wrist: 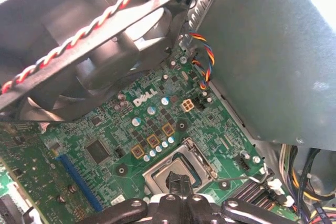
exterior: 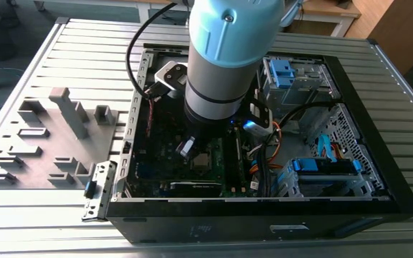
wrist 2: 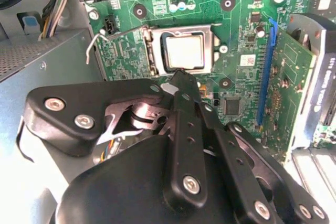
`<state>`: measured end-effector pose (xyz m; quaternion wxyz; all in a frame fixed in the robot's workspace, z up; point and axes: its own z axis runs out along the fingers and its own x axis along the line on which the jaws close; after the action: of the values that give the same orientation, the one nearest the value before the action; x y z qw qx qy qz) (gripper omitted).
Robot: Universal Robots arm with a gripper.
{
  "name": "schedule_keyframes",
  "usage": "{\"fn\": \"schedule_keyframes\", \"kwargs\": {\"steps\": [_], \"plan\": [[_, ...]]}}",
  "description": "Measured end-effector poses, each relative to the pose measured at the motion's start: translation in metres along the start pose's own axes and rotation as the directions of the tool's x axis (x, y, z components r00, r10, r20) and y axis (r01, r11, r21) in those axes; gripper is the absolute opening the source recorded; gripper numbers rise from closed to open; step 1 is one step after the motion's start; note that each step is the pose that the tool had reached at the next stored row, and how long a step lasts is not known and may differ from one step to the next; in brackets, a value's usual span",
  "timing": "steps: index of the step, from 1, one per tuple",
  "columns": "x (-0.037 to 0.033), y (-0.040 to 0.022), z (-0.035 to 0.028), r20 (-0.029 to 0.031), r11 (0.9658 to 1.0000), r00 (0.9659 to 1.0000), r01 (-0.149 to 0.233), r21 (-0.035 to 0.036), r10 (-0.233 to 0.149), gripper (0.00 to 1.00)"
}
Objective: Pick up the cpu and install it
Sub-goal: 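Install the first cpu locking lever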
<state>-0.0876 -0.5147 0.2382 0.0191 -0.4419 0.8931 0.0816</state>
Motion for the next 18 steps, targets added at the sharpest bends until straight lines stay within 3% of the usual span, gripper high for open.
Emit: {"fn": "schedule_keyframes", "kwargs": {"steps": [10, 18], "plan": [[-0.0006, -0.0002, -0.0001, -0.0002, 1.0000, 1.0000, 0.000, 0.0000, 0.000, 0.11], [-0.0065, -0.0035, 0.0001, -0.0001, 1.0000, 1.0000, 0.000, 0.0000, 0.000, 0.11]]}}
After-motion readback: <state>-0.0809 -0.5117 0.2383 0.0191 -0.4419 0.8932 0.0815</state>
